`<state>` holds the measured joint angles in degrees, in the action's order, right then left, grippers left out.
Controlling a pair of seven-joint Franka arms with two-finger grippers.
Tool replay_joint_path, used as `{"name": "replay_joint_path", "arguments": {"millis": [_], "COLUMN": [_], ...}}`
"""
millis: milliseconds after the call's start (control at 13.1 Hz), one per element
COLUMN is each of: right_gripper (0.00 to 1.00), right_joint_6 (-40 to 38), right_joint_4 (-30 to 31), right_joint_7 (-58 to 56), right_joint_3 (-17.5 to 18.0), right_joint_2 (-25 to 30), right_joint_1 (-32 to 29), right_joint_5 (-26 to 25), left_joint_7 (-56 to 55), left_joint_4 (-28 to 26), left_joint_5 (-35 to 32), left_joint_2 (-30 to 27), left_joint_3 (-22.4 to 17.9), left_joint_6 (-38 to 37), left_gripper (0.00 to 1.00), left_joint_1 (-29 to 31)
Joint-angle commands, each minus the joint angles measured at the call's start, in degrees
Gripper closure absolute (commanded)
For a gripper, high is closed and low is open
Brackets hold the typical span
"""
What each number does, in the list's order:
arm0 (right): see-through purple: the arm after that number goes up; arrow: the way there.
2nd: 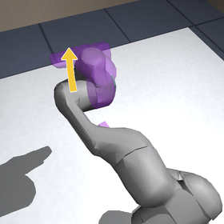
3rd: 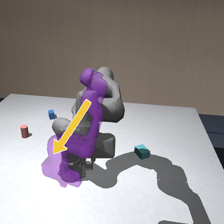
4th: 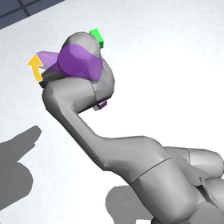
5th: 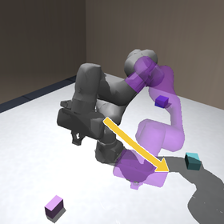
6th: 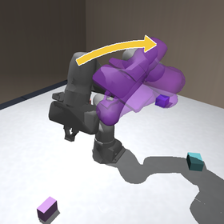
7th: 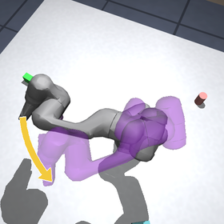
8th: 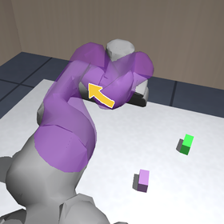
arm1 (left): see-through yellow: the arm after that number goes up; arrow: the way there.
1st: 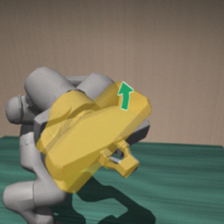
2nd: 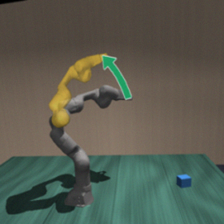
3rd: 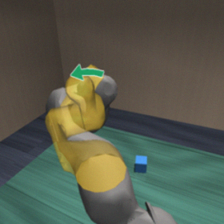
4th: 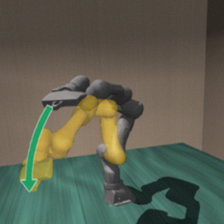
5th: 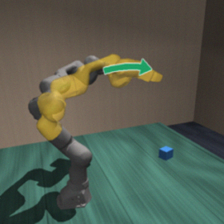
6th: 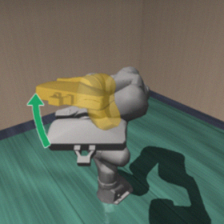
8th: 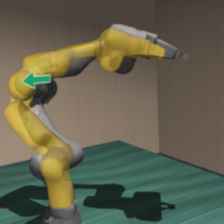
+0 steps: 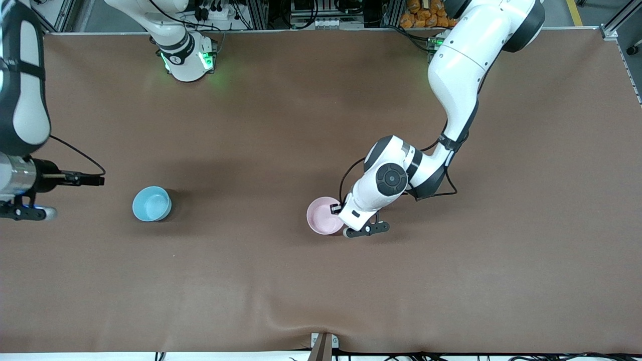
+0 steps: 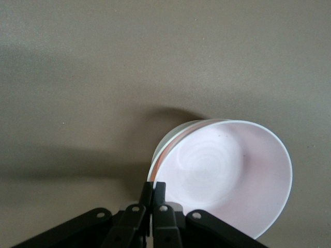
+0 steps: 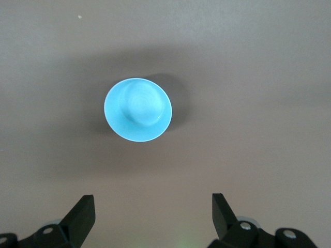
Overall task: Stack pink and blue bowls on white bowl
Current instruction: 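Lower the pink bowl into the white bowl while the right gripper reaches the blue bowl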
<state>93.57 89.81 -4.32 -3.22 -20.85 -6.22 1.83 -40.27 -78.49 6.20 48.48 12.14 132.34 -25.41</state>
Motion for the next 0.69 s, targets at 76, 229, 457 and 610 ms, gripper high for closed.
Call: {"name": "replay_joint_path", "arguments": {"millis": [76,229,457,610], "right_gripper": [0.00,0.00,0.00,0.00], "right_joint_6": [6.5,11.0,14.3,17.1], "right_joint_4": [3.5,6.4,7.8,7.8], "right_joint_7": [-0.8,-0.9,-0.9,-1.3], "right_joint_3": [0.7,0.8,0.8,0.8], "right_joint_2": [-3.0,-4.5,-7.3,-10.0], "right_joint_1": [0.1,-0.1,0.5,0.1], "right_joint_5": [-0.2,0.2,0.2,0.2], "left_joint_7": [0.5,0.5,-0.2,-0.2], "left_joint_4": [1.1,1.1,1.2,1.1], "left_joint_5": [0.0,-0.1,-0.1,-0.1], "left_joint_2": [0.7,0.5,-1.4,-3.1], "left_joint_3": [-0.3,-0.3,-0.3,-0.4], "left_joint_6": [0.6,1.0,0.9,0.4], "left_gripper": [0.12,0.00,0.00,0.00], "left_joint_1": [-0.3,-0.6,-0.3,0.1]}}
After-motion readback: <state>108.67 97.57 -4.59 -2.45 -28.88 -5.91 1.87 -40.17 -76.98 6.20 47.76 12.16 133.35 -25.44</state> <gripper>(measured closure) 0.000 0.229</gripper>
